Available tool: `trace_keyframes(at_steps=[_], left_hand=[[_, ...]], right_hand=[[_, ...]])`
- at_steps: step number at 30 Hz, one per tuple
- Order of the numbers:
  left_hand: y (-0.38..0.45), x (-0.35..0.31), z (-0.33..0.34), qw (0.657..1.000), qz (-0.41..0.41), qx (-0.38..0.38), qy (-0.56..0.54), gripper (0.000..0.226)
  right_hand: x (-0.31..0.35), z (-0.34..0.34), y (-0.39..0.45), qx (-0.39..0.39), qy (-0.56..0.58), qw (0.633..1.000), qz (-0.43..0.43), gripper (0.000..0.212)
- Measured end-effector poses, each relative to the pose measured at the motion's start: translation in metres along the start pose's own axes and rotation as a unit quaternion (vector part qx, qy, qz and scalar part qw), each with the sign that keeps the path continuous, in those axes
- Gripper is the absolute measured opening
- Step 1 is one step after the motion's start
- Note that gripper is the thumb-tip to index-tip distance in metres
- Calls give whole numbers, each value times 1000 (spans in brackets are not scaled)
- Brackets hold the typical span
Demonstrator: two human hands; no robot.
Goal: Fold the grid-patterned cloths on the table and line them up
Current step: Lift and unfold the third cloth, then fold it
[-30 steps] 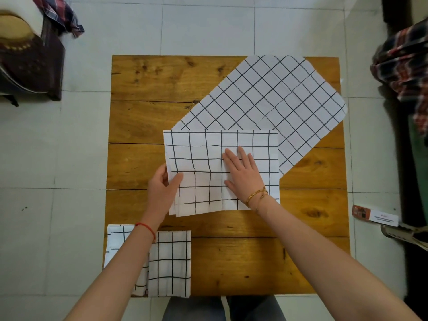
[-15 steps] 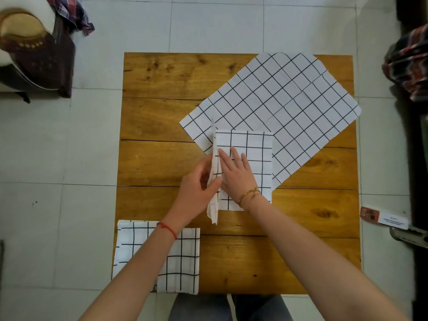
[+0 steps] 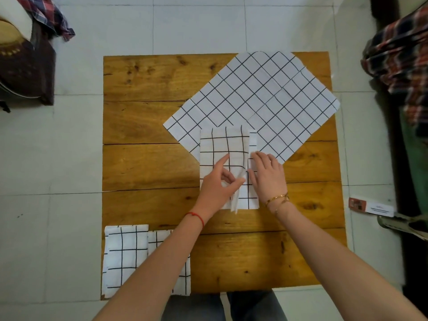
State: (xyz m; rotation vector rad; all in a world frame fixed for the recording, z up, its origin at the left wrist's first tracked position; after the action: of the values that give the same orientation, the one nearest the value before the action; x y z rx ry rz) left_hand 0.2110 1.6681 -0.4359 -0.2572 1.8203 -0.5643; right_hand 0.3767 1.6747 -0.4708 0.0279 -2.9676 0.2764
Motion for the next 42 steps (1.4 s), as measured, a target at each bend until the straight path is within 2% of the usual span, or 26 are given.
trace_keyframes(at_steps=[3,6,9,11,13,16,22,25,29,36,42], left_hand=[[3,8,10,999,-16,26,24,83],[2,14,12,998,-26,25,50,79],[4,17,2,997,-20,-12,78,65],[9,19,-11,990,3,-50,135,56],[16,19,-25,973,44,-89,207,50],[31,17,-43,939,85,-114,314,56],[57,16,-60,860,86,-52,501,80],[66,17,-58,846,74,-25,528,86],[73,21,-54,842,52,-4,537,91],[76,25,-54,839,45,6,542,92],[76,26,-55,833,49,11,551,92]], right_hand=[[-6,1,-4,6,-3,1000,16,47],[-9,4,-6,-1,4,1000,26,42],[-9,3,-4,-16,18,999,37,48],[-7,0,0,-37,28,998,48,50],[-3,-3,7,-52,33,997,51,47],[9,-5,21,-47,36,998,9,44],[55,1,44,41,-14,992,-122,54],[72,8,54,85,-43,983,-157,61],[83,15,63,102,-47,982,-152,67],[75,19,67,95,-65,982,-152,64],[39,12,66,75,-81,989,-100,58]])
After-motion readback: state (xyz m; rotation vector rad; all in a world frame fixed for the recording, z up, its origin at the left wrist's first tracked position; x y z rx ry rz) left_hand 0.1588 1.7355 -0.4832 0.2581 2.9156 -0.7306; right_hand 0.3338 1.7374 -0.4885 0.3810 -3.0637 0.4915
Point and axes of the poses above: each hand's wrist, its own y-axis towards the middle knuckle, its own z-axis out of the palm, x = y × z, the point moved 1 cm from there along y, towards the middle knuckle, and after that the axes turned 4 degrees about -x, right-handed, at the moved point
